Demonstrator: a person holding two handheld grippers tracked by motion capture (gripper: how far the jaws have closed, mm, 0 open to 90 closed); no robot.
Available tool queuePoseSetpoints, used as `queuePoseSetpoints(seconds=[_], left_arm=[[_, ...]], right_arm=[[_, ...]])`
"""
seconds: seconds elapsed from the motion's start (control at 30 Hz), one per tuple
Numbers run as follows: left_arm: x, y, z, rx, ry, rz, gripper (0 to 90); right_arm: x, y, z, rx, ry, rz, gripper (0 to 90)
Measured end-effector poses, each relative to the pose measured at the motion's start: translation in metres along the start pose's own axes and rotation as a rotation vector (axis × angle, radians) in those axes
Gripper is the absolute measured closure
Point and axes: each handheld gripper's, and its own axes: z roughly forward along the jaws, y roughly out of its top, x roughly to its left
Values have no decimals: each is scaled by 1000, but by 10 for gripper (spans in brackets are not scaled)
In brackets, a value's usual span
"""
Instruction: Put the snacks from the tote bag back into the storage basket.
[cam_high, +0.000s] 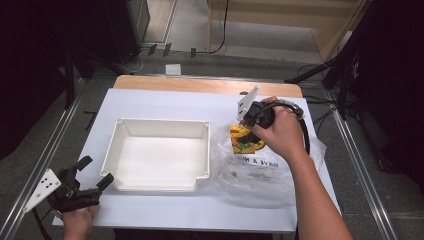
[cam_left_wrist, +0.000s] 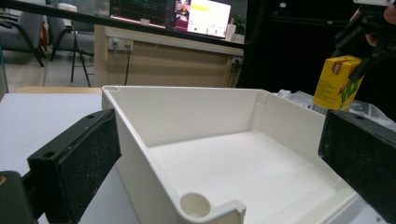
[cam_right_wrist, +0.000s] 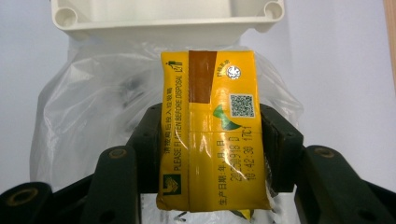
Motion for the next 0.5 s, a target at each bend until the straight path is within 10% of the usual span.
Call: queuePoseSetpoints(seconds=[0.5], left_arm=[[0,0,0,-1,0,-2,0]], right_arm=[[1,24,2,-33,14,-9,514]])
